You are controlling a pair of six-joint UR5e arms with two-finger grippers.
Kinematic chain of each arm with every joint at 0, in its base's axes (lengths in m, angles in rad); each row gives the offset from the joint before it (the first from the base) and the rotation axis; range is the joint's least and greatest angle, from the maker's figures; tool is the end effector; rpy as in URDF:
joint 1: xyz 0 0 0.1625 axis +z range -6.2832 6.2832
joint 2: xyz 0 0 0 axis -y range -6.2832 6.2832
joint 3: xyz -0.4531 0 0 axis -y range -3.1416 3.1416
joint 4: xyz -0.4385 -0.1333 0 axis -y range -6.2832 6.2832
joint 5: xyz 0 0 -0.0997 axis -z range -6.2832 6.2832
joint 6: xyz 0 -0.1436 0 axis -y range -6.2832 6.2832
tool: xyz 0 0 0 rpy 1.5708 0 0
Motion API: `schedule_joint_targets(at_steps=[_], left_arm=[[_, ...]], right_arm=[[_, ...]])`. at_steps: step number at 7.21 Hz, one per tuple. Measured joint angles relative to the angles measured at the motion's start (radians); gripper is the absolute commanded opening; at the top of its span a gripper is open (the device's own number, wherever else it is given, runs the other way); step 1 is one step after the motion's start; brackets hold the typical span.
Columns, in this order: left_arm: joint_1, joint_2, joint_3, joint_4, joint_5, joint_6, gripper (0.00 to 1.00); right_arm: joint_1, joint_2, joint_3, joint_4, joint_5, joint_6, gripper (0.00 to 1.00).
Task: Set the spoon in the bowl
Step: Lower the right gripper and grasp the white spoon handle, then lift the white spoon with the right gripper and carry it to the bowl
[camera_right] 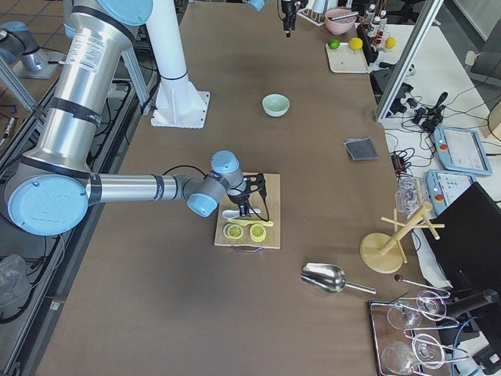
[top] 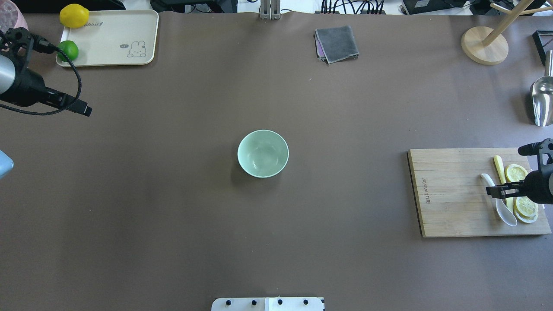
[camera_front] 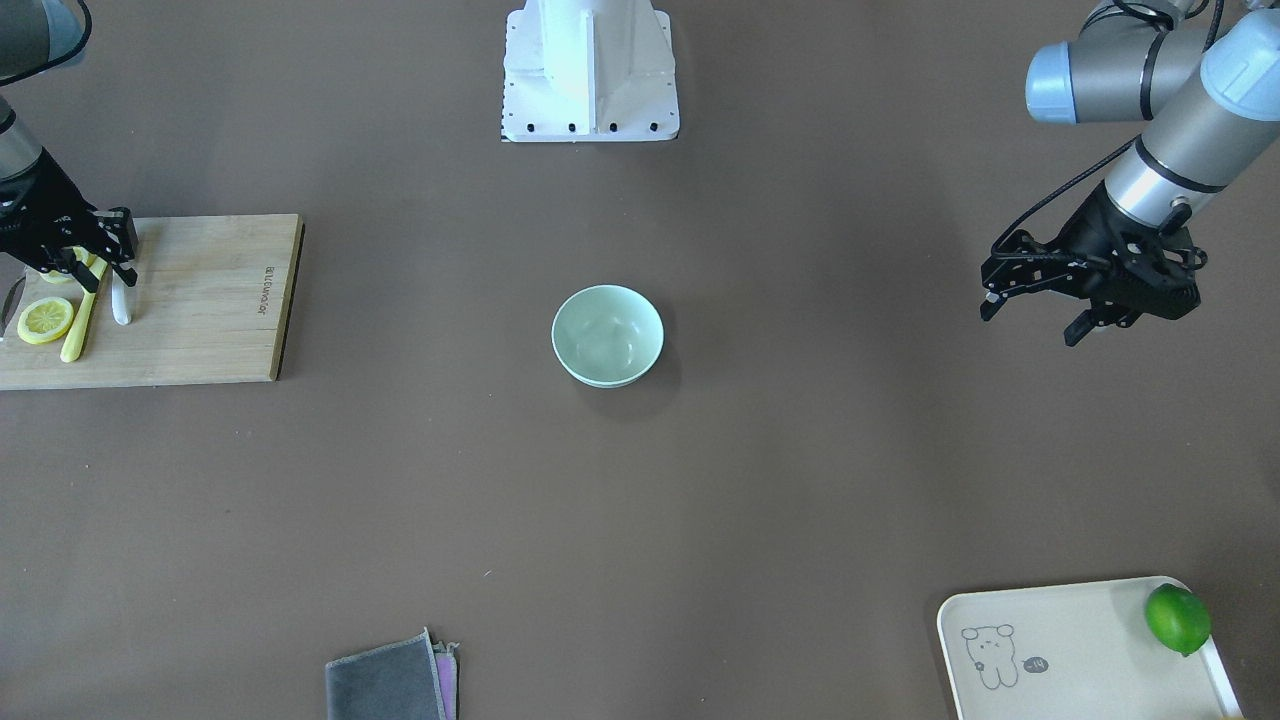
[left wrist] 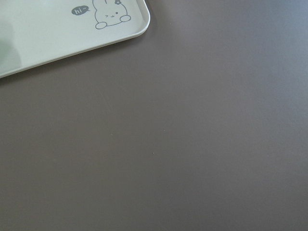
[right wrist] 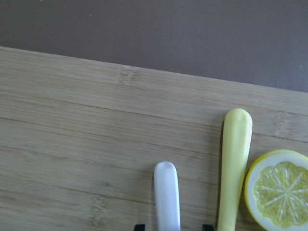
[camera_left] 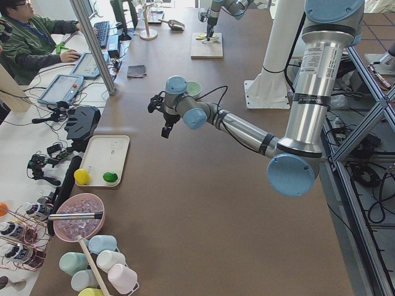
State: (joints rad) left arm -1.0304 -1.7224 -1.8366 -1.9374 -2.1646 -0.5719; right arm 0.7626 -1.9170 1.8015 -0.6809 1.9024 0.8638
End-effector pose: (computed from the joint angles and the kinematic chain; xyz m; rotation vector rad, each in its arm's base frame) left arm 0.2756 -0.5623 0.4465 0.3485 0.8788 0.2035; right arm -0.2642 -0.3721 0.6666 0.2806 -0.7799 -0.0760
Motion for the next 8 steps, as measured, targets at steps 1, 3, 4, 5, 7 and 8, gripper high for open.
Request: schedule_joint_targets(at_steps=[1, 3, 4, 5, 7, 8], left_arm=[[0.001, 0.0, 0.001, 0.0, 0.0, -0.001, 0.99], [0.001, 0.0, 0.001, 0.0, 0.0, -0.002, 0.99], [0.001, 0.0, 0.001, -0.001, 0.0, -0.004, 0.99], [0.001, 0.0, 0.001, -0.004, 0.0, -0.004, 0.99], [0.001, 0.001, 0.001, -0.006, 0.0, -0.005, 0.99], [0.001, 0.002, 0.001, -0.006, 0.0, -0.005, 0.99]], right_arm=[[-0.006, -0.003, 0.0, 0.0, -0.005, 0.0, 0.48], [-0.015, -0.006, -0.001, 0.0, -0.015, 0.0, 0.28], [-0.017, -0.006, -0.002, 0.0, -0.017, 0.0, 0.07], [-0.018, -0.007, -0.002, 0.0, -0.018, 0.001, 0.0], [-0.018, -0.004, -0.001, 0.0, -0.017, 0.005, 0.0], [-0.018, -0.002, 0.006, 0.0, -0.017, 0.007, 0.0]])
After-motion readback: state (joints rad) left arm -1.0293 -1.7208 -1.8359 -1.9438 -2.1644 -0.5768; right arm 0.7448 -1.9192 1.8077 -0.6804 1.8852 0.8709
